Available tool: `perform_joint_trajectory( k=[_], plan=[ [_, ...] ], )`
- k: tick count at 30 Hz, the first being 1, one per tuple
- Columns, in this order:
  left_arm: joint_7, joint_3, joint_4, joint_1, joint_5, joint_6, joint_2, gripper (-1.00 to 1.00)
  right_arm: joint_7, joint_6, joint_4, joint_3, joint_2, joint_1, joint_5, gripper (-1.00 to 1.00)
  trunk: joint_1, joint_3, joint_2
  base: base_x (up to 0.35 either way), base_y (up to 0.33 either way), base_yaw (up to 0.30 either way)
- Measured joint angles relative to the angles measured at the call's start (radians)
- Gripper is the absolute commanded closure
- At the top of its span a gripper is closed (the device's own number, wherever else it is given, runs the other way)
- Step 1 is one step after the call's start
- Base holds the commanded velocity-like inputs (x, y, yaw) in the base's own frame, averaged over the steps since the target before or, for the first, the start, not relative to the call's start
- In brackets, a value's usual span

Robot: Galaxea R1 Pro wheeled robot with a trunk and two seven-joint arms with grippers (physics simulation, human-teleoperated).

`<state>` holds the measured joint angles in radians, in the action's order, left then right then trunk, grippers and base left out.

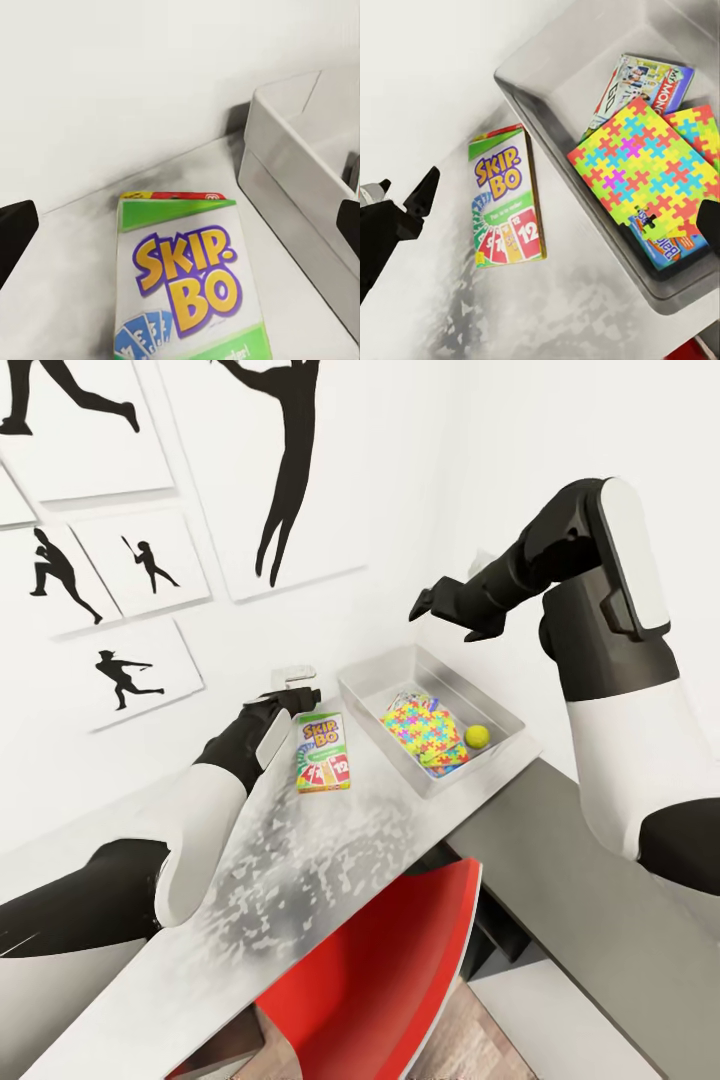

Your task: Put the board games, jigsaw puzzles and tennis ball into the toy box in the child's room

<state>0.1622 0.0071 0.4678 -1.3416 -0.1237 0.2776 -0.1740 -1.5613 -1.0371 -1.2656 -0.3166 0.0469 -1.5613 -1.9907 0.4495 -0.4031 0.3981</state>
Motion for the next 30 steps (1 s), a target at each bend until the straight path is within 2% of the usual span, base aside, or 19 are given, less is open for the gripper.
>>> perform_joint_trajectory(
  k=[1,16,27,30],
  plan=[
    [0.0,0.0,0.0,0.0,0.0,0.0,0.0,-1.0,0.0,0.0,0.045,0.0,0.0,0.0,0.001,-1.0,0.0,-0.001,0.0,0.0,0.0,0.0],
    [0.0,-0.003,0.0,0.0,0.006,-0.01,0.0,-1.0,0.0,0.0,0.05,-0.001,-0.026,-0.01,0.001,-1.0,0.0,-0.025,0.0,0.0,0.0,0.0],
    [0.003,-0.003,0.031,-0.002,0.007,-0.015,0.0,-1.0,0.0,0.005,0.042,-0.001,-0.026,-0.132,-0.001,-1.0,0.0,-0.044,0.0,0.0,0.0,0.0],
    [0.004,-0.004,0.033,-0.004,0.007,-0.015,0.0,-1.0,0.0,0.008,0.022,-0.001,-0.029,-0.145,-0.001,-1.0,0.0,-0.049,0.0,0.0,0.0,0.0]
  ],
)
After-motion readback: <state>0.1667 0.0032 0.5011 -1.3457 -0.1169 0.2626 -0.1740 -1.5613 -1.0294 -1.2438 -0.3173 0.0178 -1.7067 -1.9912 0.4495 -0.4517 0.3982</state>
